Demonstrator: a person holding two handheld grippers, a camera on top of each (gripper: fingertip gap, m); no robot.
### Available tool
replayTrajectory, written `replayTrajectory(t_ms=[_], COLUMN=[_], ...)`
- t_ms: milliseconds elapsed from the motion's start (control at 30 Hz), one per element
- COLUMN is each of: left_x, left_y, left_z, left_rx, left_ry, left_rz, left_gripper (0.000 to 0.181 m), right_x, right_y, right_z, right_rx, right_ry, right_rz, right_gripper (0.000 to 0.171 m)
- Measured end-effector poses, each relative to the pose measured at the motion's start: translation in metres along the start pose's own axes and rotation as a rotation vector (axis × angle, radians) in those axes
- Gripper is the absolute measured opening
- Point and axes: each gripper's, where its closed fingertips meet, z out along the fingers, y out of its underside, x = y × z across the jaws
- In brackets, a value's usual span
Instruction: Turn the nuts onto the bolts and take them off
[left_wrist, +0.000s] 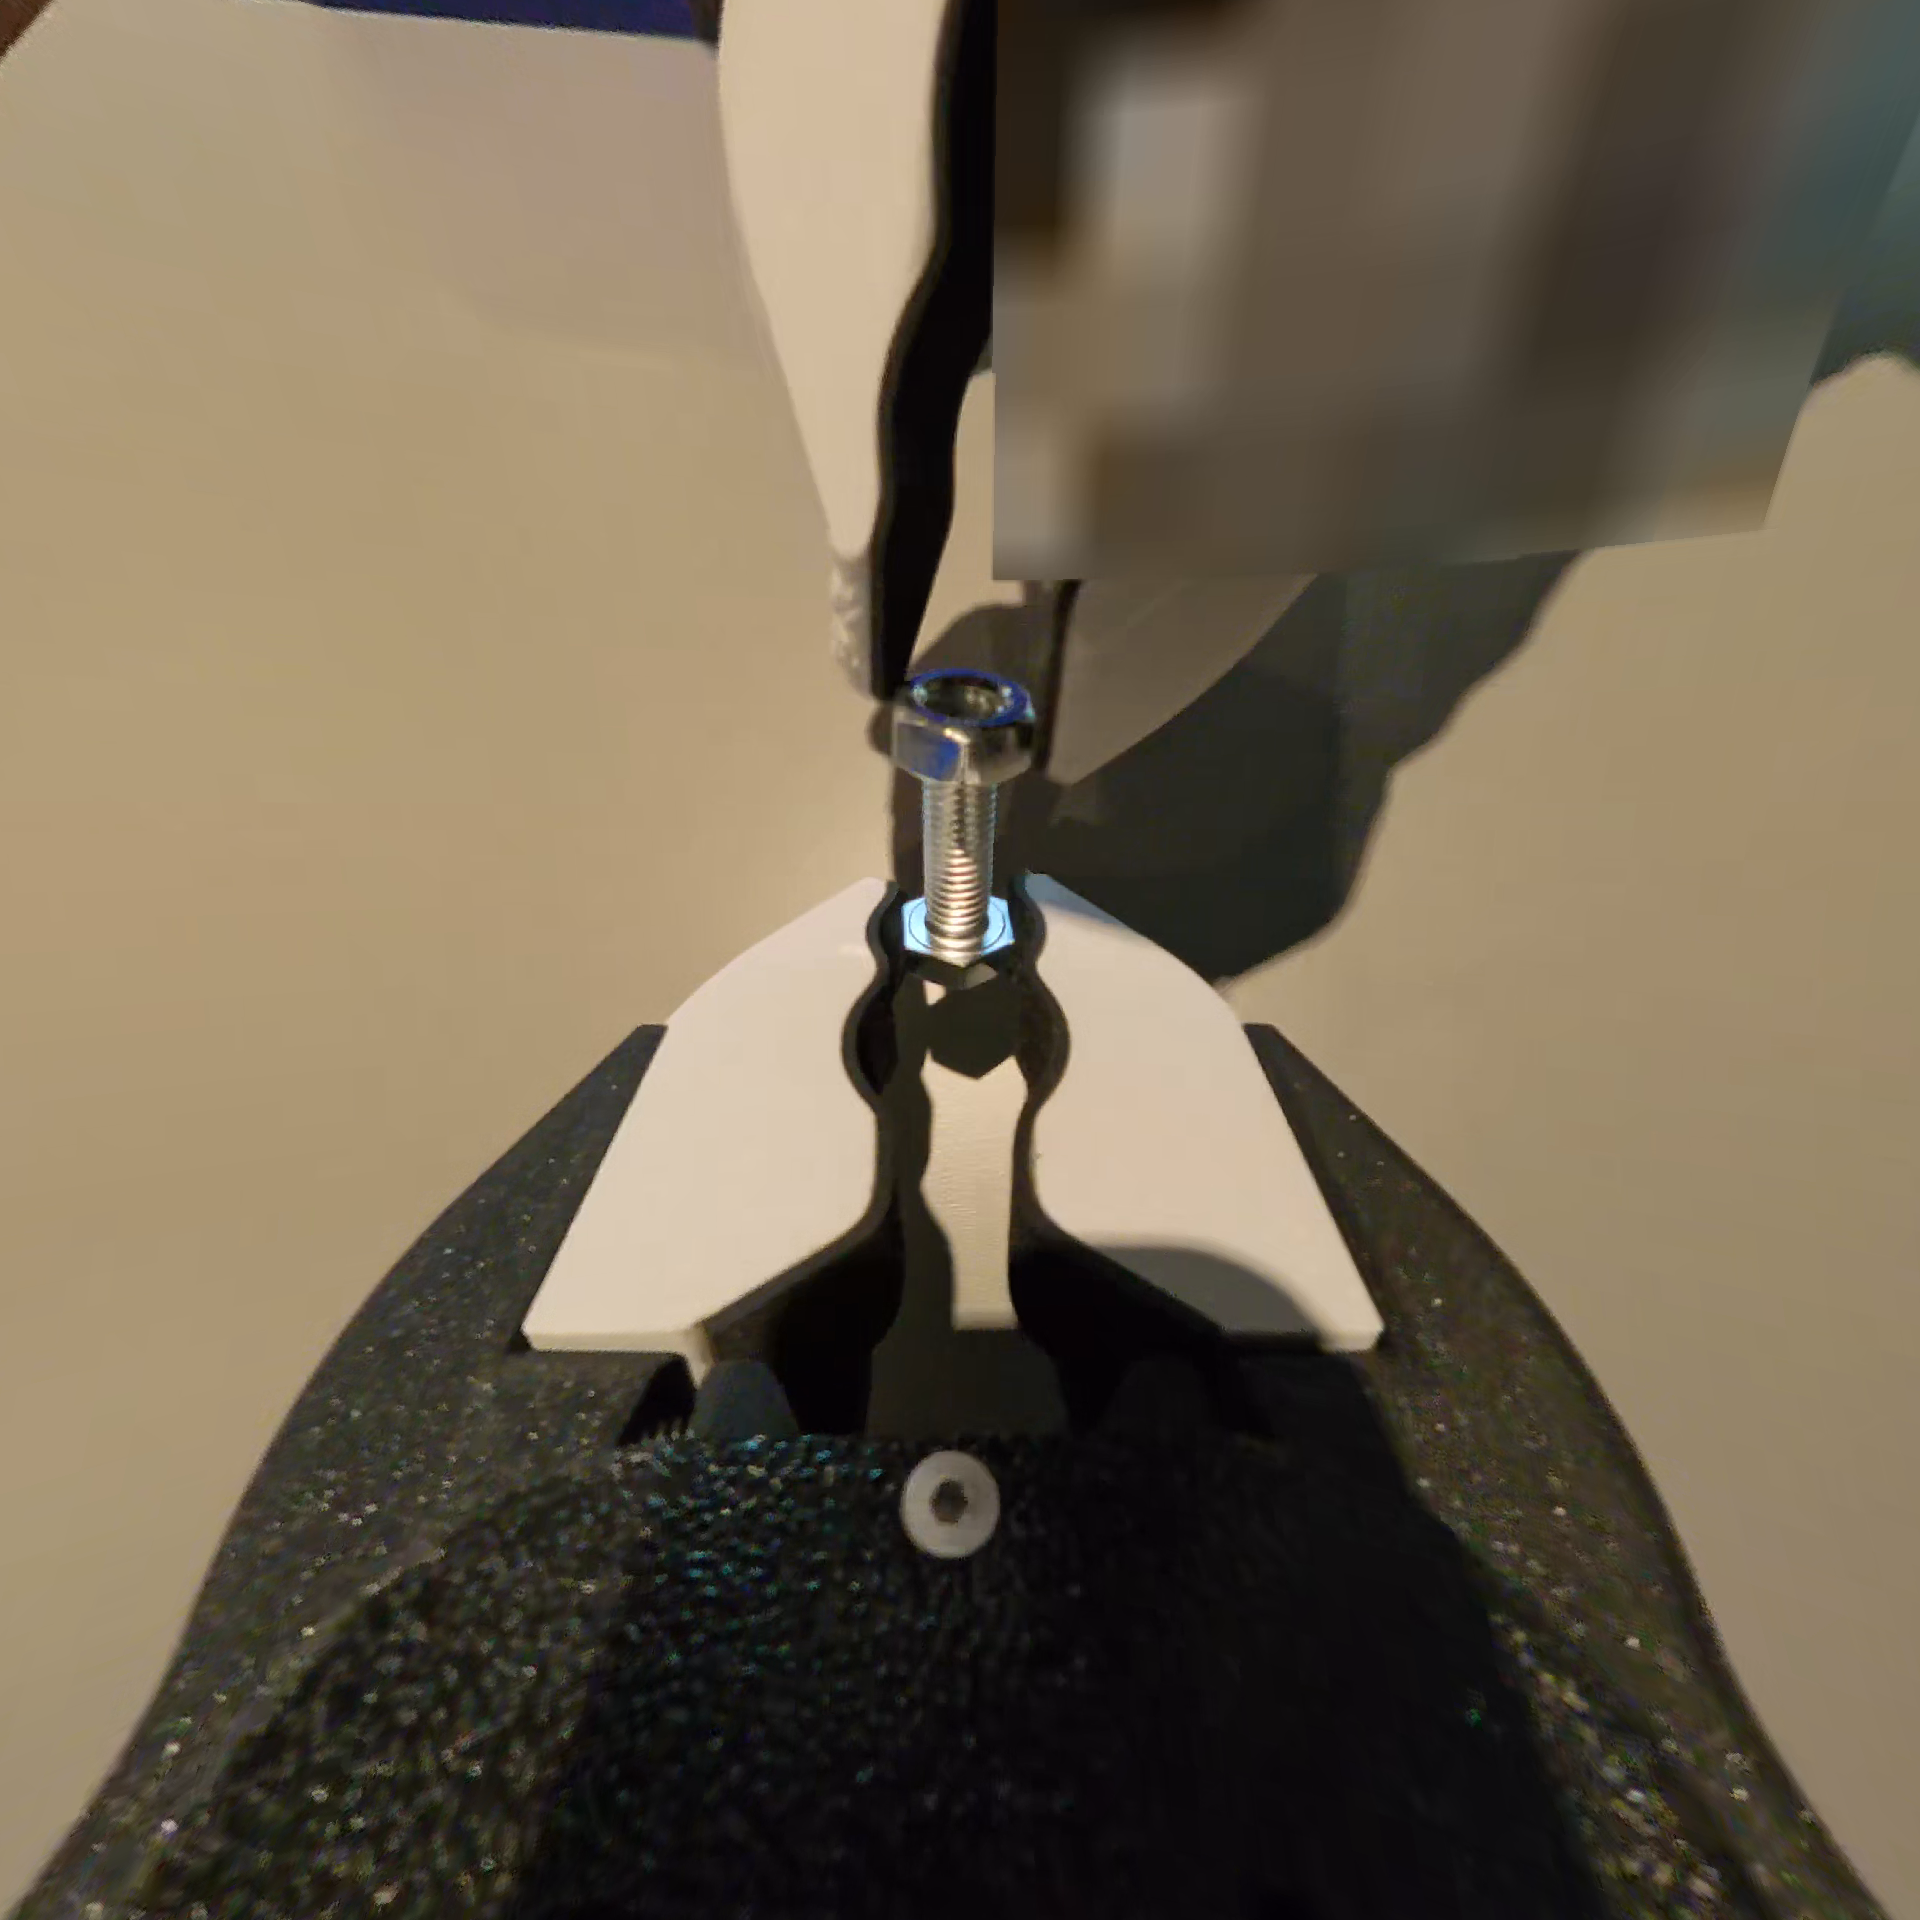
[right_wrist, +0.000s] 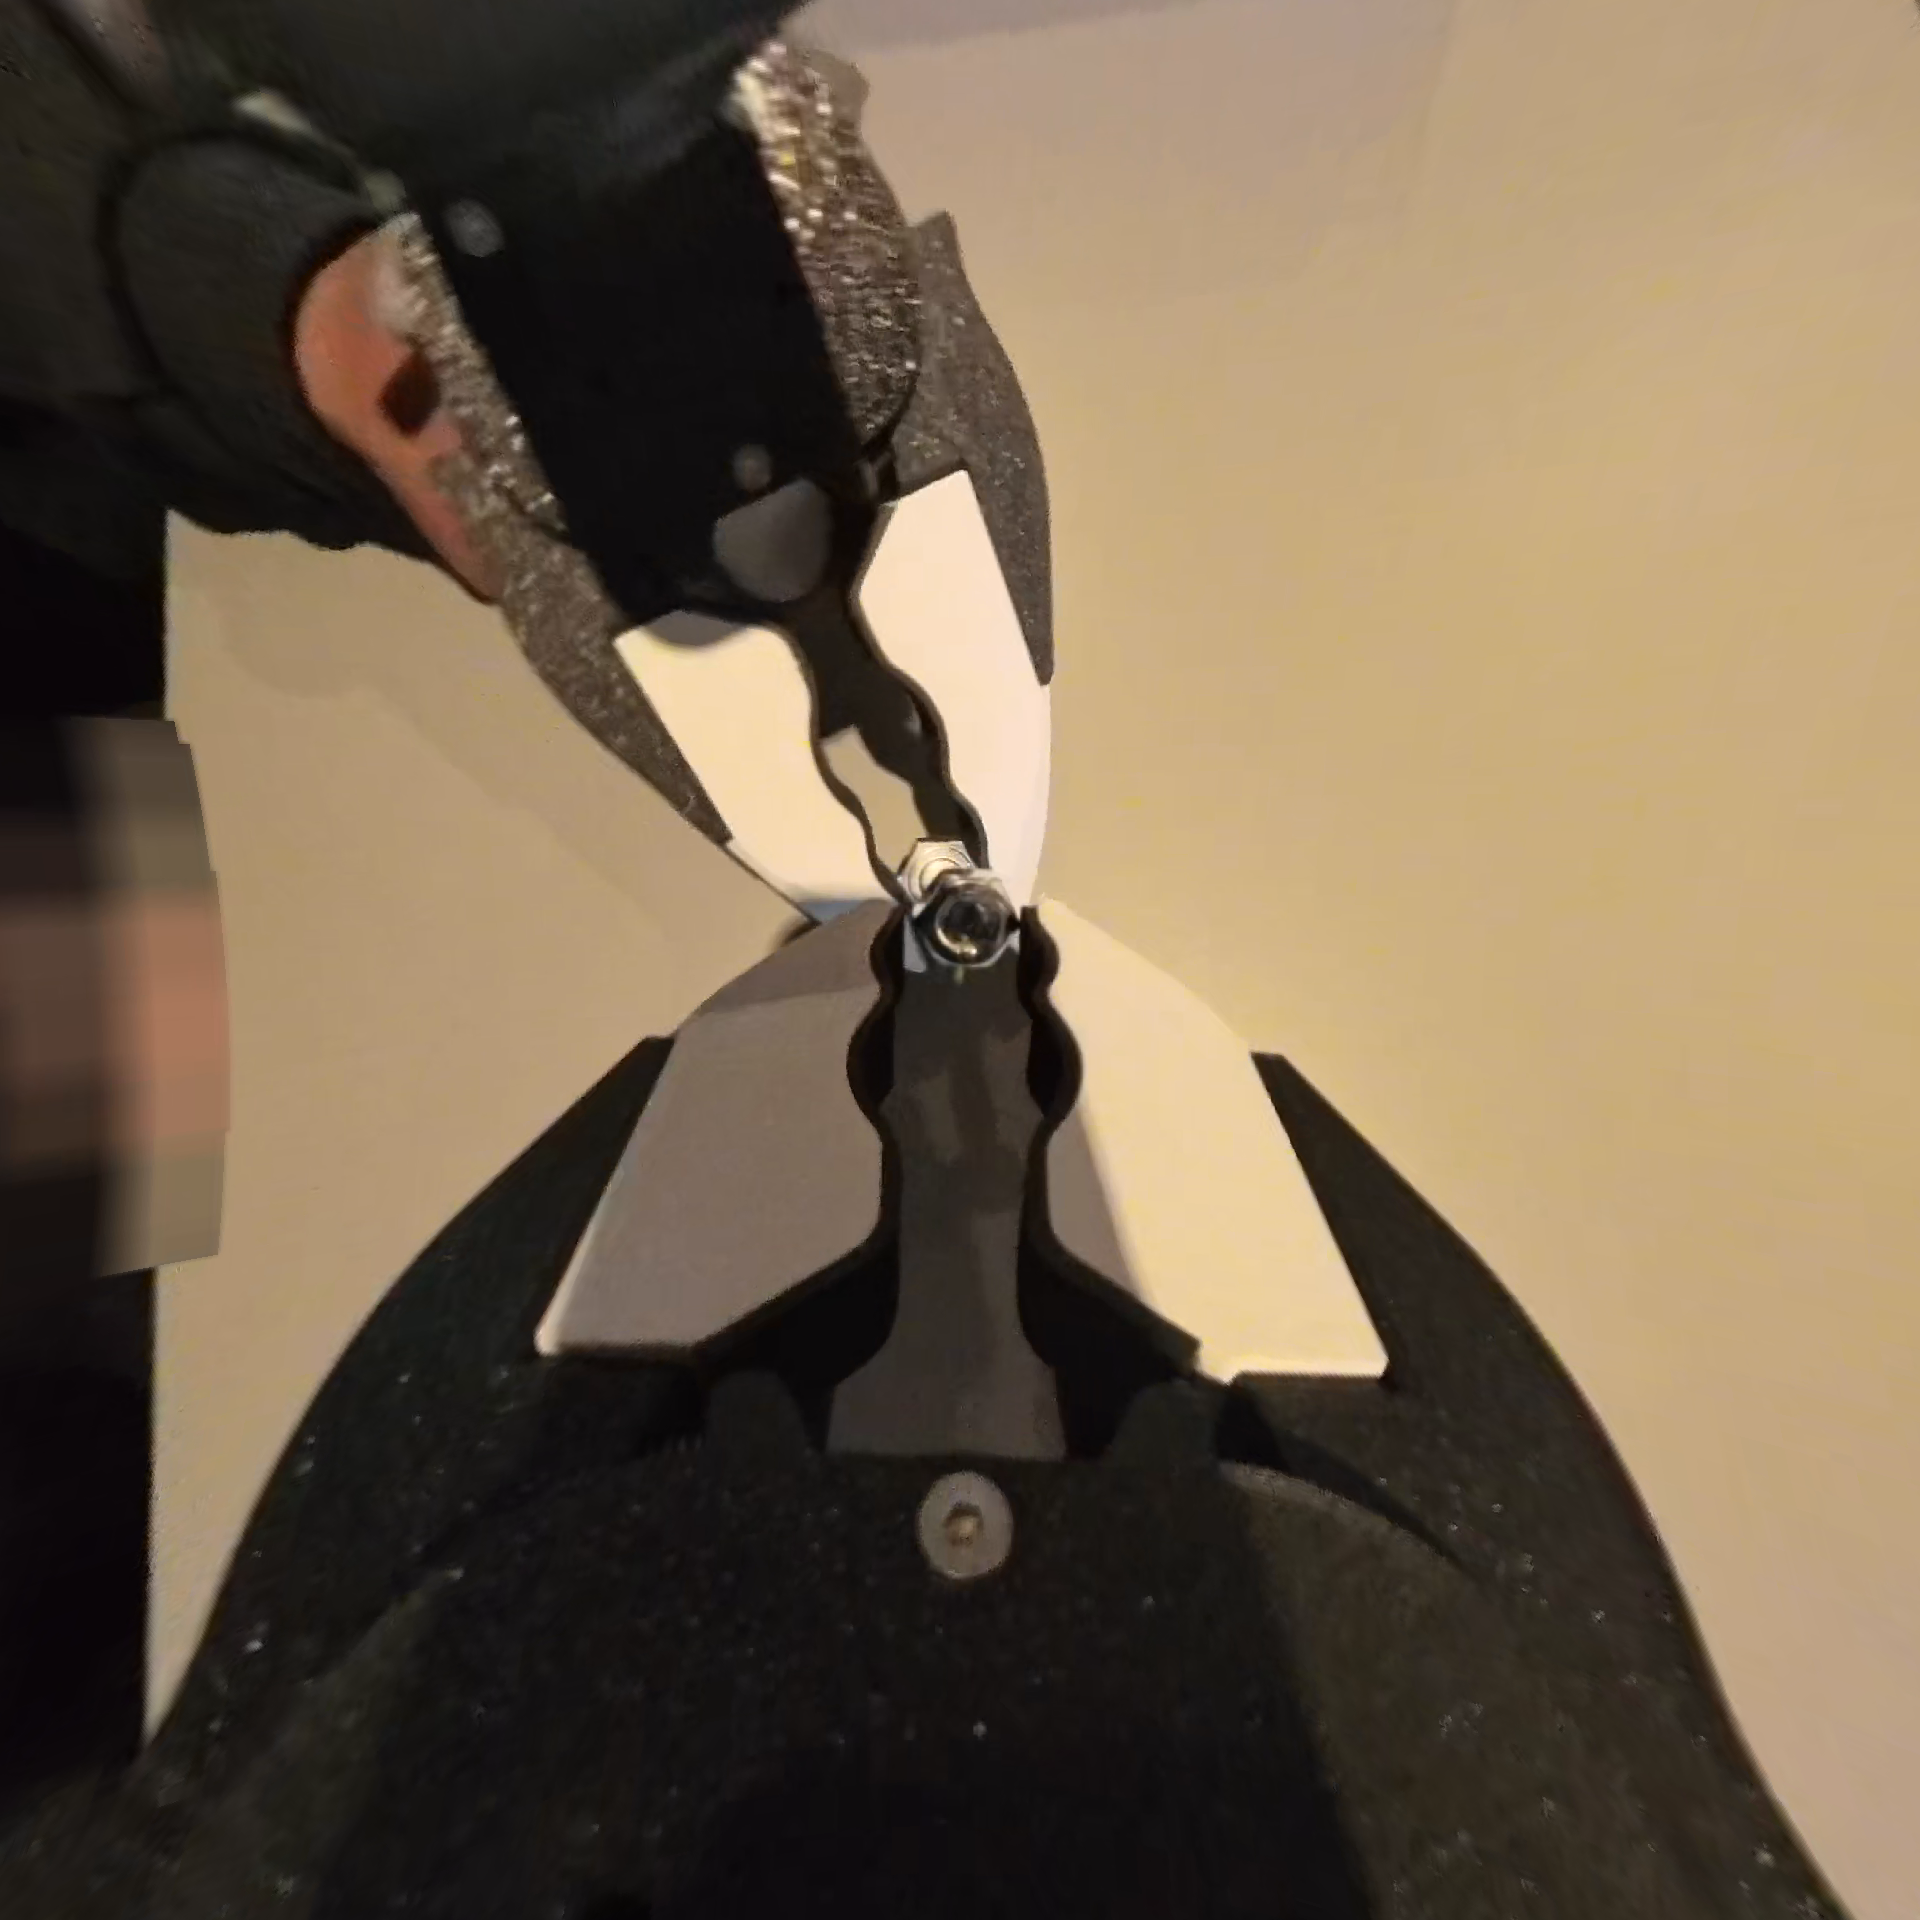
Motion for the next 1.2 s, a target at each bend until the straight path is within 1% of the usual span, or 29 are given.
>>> replayTrajectory(t_ms=[200, 400, 433, 500, 600, 700, 733, 833, 900, 967, 1067, 1167, 1200], left_x=[0.004, 0.010, 0.011, 0.012, 0.008, 0.002, -0.002, -0.011, -0.011, -0.008, -0.005, -0.003, -0.002], left_y=[-0.003, -0.004, -0.004, -0.004, -0.002, -0.001, -0.001, 0.003, 0.004, 0.002, -0.001, -0.002, -0.002], left_z=[-0.002, -0.001, -0.001, -0.001, 0.000, 0.000, -0.001, -0.004, -0.003, -0.003, -0.003, -0.006, -0.006], left_rx=[0.042, 0.034, 0.035, 0.031, 0.006, -0.016, -0.024, -0.055, -0.066, -0.045, -0.009, 0.028, 0.038], left_ry=[0.069, 0.084, 0.086, 0.084, 0.036, -0.038, -0.072, -0.149, -0.155, -0.126, -0.066, -0.007, 0.015], left_rz=[-0.041, 0.006, 0.016, 0.033, 0.072, 0.102, 0.104, 0.125, 0.129, 0.110, 0.057, 0.005, -0.010], left_gripper=[0.018, 0.018, 0.018, 0.018, 0.018, 0.018, 0.018, 0.018, 0.018, 0.018, 0.018, 0.019, 0.018], right_x=[-0.002, -0.005, -0.006, -0.007, -0.007, -0.005, -0.003, 0.002, 0.001, -0.001, -0.004, -0.002, -0.001], right_y=[-0.005, 0.001, 0.003, 0.006, 0.007, 0.005, 0.005, 0.003, 0.002, 0.003, 0.003, -0.002, -0.003], right_z=[-0.013, -0.008, -0.006, -0.003, -0.001, 0.001, 0.002, 0.005, 0.007, 0.008, 0.006, -0.004, -0.008], right_rx=[0.041, -0.017, -0.029, -0.058, -0.082, -0.089, -0.086, -0.036, -0.003, 0.005, 0.006, 0.031, 0.035], right_ry=[-0.009, -0.063, -0.077, -0.086, -0.083, -0.070, -0.051, -0.026, -0.035, -0.045, -0.061, -0.046, -0.039], right_rz=[-0.235, -0.307, -0.313, -0.317, -0.289, -0.163, -0.095, 0.207, 0.283, 0.288, 0.231, 0.109, 0.047], right_gripper=[0.023, 0.025, 0.025, 0.017, 0.017, 0.017, 0.017, 0.017, 0.017, 0.021, 0.028, 0.034, 0.034])
